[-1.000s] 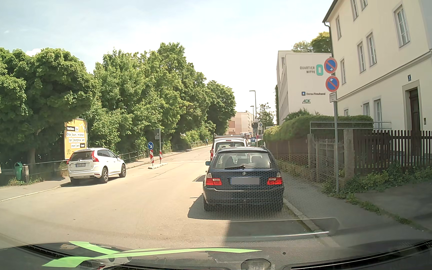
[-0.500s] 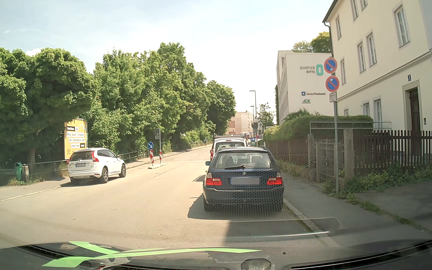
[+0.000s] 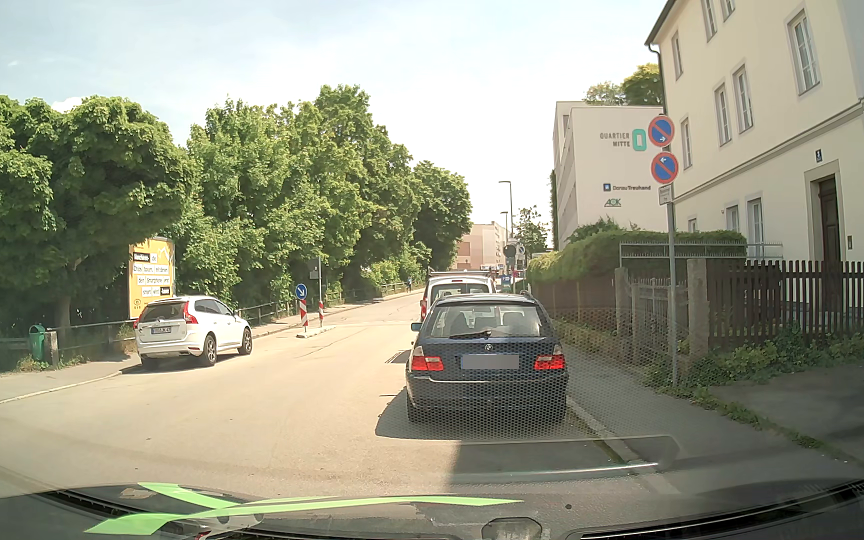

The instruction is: Follow the waypoints while adhering to traffic rules and regulations

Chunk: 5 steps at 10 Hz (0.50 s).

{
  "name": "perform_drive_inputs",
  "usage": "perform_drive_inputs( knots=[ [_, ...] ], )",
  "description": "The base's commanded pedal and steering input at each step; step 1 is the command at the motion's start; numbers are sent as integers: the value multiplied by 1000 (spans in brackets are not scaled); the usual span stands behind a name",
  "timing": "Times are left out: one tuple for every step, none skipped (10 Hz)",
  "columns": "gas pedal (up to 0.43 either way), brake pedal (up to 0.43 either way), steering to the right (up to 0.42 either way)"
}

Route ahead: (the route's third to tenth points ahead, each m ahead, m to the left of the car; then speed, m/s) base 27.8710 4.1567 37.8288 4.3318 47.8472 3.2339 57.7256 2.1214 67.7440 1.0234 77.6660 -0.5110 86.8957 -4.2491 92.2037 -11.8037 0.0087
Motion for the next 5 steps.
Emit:
perform_drive_inputs(
  knots=[
    [0,396,2],
    [0,402,2],
    [0,402,2],
    [0,402,2],
    [0,396,2]
  ],
)
